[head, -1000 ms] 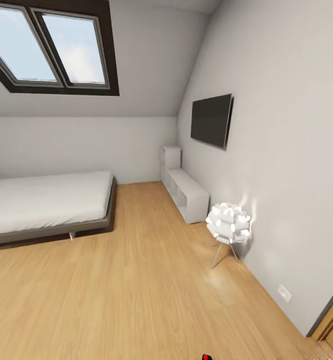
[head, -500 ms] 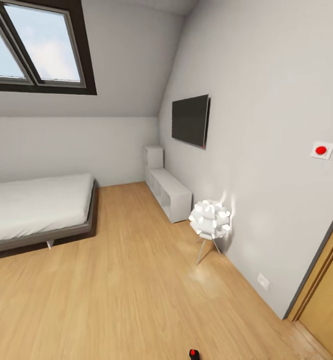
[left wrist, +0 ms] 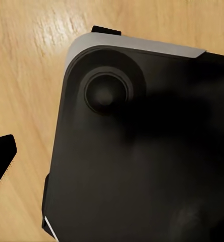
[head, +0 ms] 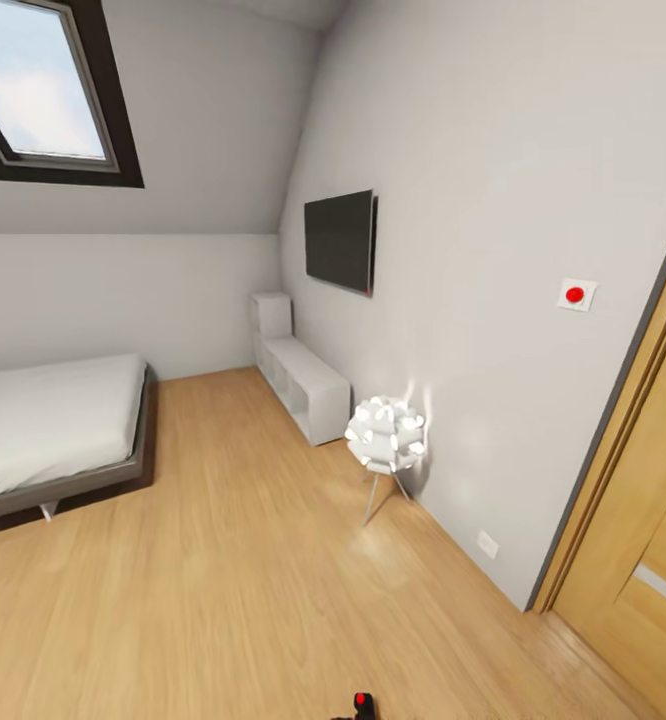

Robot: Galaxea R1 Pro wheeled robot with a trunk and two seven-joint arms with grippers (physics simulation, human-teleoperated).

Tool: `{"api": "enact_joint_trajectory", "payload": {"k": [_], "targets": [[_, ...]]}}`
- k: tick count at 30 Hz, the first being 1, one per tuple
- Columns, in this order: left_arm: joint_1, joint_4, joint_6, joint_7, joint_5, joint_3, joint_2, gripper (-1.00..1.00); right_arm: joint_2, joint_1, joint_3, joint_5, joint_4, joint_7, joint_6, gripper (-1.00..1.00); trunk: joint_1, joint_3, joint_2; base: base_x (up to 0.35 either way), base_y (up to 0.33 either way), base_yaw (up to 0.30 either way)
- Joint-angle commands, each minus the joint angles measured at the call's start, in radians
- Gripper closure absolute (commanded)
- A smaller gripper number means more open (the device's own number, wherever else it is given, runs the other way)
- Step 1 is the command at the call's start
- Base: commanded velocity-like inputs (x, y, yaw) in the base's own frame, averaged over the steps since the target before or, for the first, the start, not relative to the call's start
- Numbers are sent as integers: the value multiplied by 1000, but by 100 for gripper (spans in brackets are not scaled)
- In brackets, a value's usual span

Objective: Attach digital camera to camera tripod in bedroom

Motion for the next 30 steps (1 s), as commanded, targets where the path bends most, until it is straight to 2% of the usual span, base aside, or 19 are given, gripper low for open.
{"api": "enact_joint_trajectory", "payload": {"k": [1, 30], "targets": [[0, 0, -2, 0, 3, 7, 0, -100, 0, 0, 1, 0, 0, -1, -3, -100, 0, -1, 0, 0, 0, -243], [0, 0, -2, 1, 4, 7, -1, -100, 0, 0, 4, 1, 0, -1, -3, -100, 0, -1, 0, 0, 0, -243]]}}
